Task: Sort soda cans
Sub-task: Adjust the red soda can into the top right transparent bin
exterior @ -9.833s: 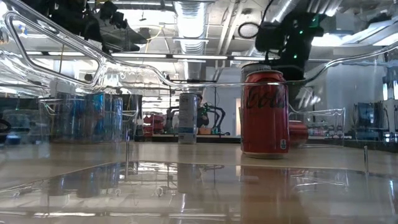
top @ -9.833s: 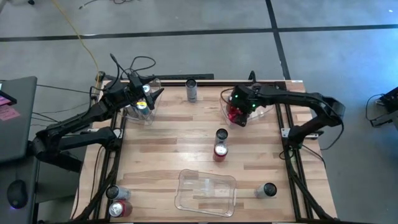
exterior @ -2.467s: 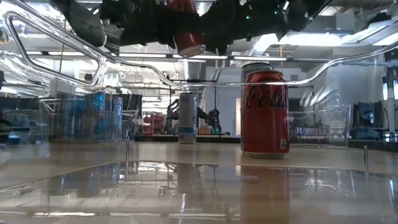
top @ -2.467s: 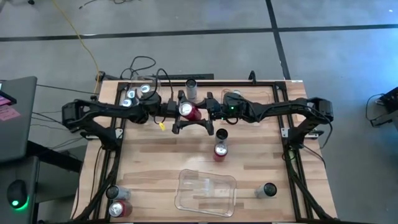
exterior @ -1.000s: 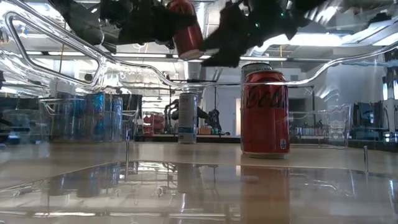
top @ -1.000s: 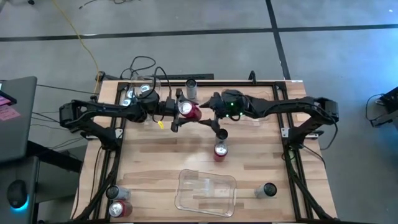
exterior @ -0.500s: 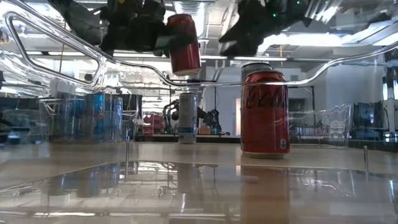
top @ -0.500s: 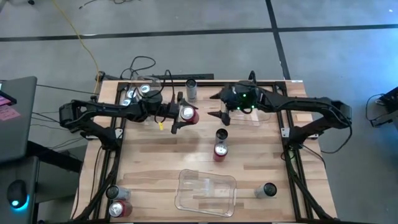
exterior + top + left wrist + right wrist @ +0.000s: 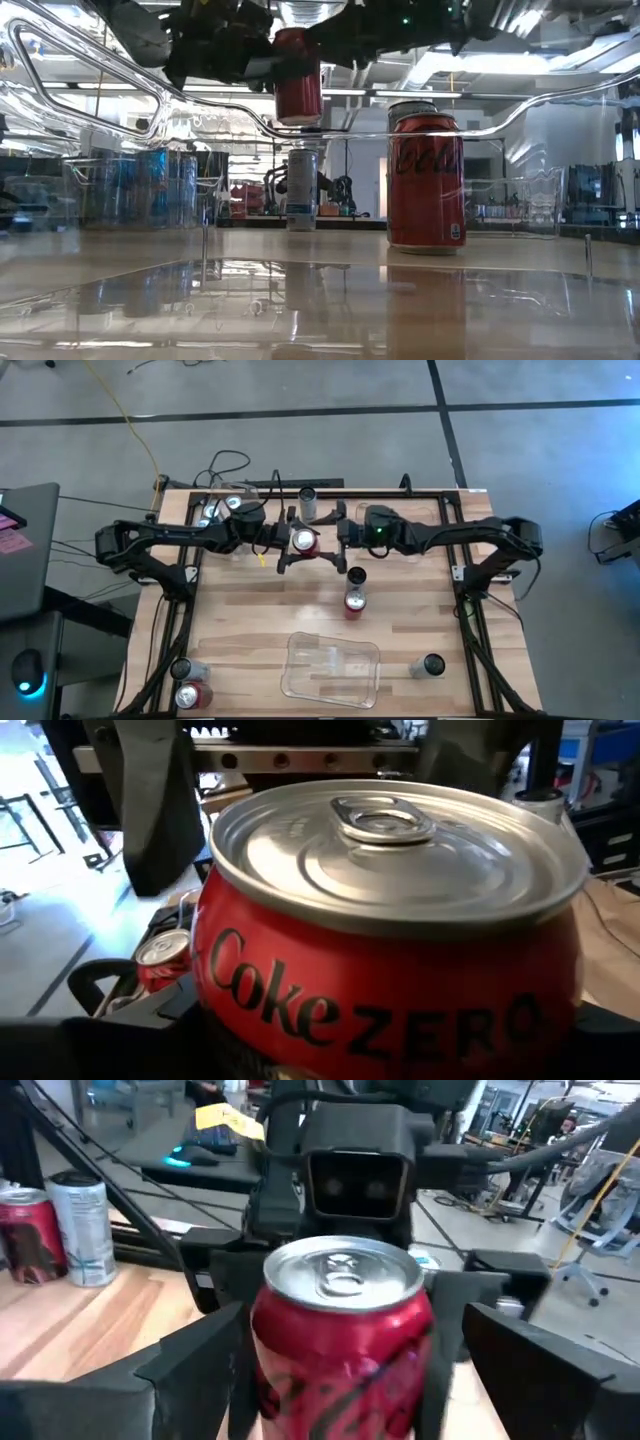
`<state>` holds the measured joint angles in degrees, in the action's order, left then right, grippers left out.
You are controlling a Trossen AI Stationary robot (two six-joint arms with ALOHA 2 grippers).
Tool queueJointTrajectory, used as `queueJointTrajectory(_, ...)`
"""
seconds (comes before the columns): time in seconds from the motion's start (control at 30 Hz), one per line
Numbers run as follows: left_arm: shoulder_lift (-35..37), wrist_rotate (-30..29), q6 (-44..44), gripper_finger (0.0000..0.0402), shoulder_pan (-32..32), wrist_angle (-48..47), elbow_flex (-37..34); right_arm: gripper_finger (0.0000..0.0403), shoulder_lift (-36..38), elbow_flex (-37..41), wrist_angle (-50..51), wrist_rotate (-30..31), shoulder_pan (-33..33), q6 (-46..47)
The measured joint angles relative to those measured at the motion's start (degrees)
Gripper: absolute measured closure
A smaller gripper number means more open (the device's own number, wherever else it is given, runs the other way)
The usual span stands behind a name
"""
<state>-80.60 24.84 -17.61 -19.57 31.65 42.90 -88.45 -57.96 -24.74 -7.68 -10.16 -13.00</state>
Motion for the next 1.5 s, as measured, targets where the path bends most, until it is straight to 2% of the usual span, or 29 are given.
queueJointTrajectory(0.2,0.00,0.20,0.22,0.0104,0.04,0.12,0.27,0.0018,-3.94,-4.45,1.23,0.15,0.42,2.30)
queueJointTrajectory(0.43,0.00,-0.59,1.15,0.0104,-0.07,-0.70,0.28,0.0025,-6.75,-9.14,8.46,0.46,0.13,2.00)
queueJointTrajectory(0.73,0.00,-1.95,1.67,0.0102,-0.02,0.19,0.30,0.0110,-5.94,-9.32,9.41,0.57,0.05,2.26)
queueJointTrajectory(1.0,0.00,-4.03,2.01,0.0091,0.11,-0.02,0.53,0.0111,-3.86,-9.21,11.06,0.69,0.05,4.05)
queueJointTrajectory(1.13,0.07,-4.35,1.81,0.0089,0.11,0.48,0.86,0.0112,-0.23,-9.21,15.81,4.36,0.16,4.93)
queueJointTrajectory(1.33,0.11,-4.35,2.49,0.0088,0.11,0.55,0.83,0.0118,4.80,-9.10,21.98,5.22,0.14,7.08)
queueJointTrajectory(1.5,0.20,-4.46,4.61,0.0088,0.11,2.33,0.67,0.0119,5.76,-9.10,21.06,5.66,0.05,8.76)
